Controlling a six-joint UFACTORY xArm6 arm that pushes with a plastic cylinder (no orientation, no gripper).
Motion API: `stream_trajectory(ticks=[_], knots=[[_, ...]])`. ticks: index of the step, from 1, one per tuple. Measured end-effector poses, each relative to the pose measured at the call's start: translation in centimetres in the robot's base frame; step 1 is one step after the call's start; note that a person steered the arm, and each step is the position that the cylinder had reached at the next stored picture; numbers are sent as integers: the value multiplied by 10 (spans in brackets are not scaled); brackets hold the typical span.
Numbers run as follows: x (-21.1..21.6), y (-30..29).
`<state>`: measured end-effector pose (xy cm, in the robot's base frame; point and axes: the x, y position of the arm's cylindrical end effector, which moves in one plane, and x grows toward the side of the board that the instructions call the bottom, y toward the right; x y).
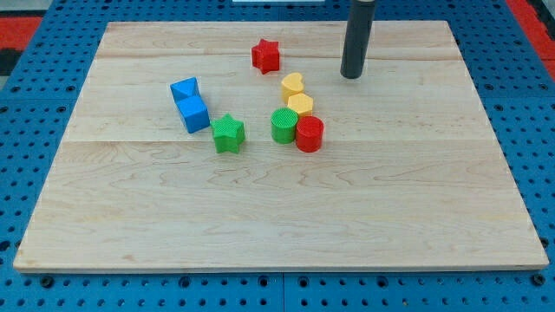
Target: Slide the yellow heart a bit left
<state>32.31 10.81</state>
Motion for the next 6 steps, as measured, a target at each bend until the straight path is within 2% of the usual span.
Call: stream_trajectory(ticks=[1,4,6], knots=[[20,-17],[20,-107],[12,-117]])
